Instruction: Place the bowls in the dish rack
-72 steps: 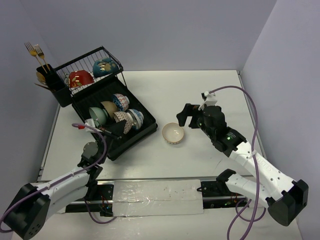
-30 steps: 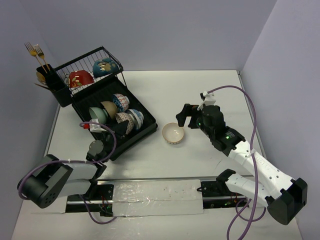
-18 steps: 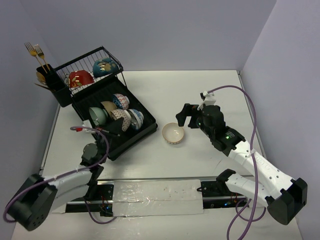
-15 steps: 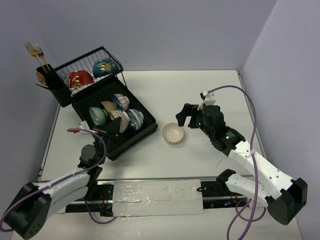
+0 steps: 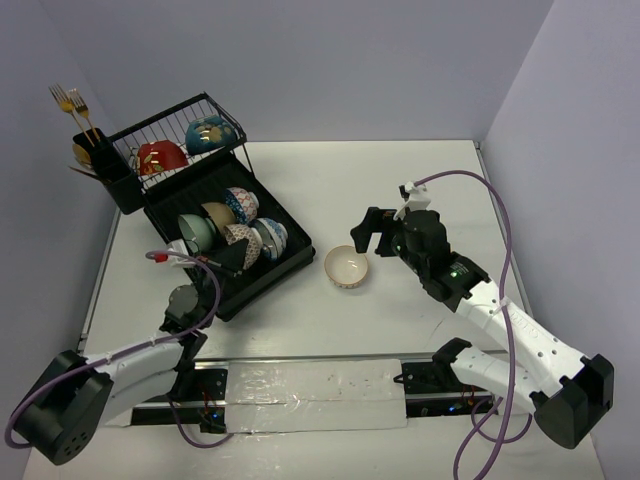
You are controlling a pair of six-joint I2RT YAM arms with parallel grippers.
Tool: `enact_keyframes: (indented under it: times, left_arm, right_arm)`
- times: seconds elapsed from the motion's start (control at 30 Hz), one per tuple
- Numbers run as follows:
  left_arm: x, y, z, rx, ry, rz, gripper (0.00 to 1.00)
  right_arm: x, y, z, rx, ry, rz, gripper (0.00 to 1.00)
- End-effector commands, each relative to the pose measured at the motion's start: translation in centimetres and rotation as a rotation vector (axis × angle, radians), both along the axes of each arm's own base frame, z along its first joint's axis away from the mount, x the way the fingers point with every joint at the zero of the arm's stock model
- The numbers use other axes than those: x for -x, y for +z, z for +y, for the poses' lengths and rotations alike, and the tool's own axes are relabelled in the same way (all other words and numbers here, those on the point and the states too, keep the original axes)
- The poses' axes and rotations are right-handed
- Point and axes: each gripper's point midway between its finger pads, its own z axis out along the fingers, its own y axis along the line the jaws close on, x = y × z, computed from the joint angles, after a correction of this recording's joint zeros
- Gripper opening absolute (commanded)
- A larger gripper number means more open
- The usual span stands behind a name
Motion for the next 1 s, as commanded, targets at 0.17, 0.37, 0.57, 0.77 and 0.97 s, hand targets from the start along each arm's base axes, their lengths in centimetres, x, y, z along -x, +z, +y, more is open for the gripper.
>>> enact_keyframes:
  times: [0.17, 0.37, 0.57, 0.77, 0.97]
  left_arm:
    - [0.3, 3.2, -1.0, 0.084, -0.055, -0.149, 0.0]
    - [-0.1, 2.9, -1.3, 0.097, -0.056, -0.164, 0.0]
    - [-0.4, 3.1, -1.8, 0.109, -0.076, -0.175, 0.0]
    - [-0.1, 3.0, -1.4, 0.141, -0.065, -0.164, 0.0]
    - [-0.2, 0.9, -0.1, 0.135, -0.002, -0.054, 0.0]
  right_arm:
    - [-0.4, 1.0, -0.1, -0.01, -0.005, -0.043, 0.99]
    - [-0.3, 1.0, -0.2, -0.008, -0.01, -0.048, 0.99]
    - [-0.3, 0.7, -0.3, -0.006, -0.011, -0.04, 0.99]
    - [-0.3, 0.9, -0.3, -0.002, -0.012, -0.045, 0.99]
    - [-0.4, 0.9, -0.3, -0.007, -0.015, -0.047, 0.99]
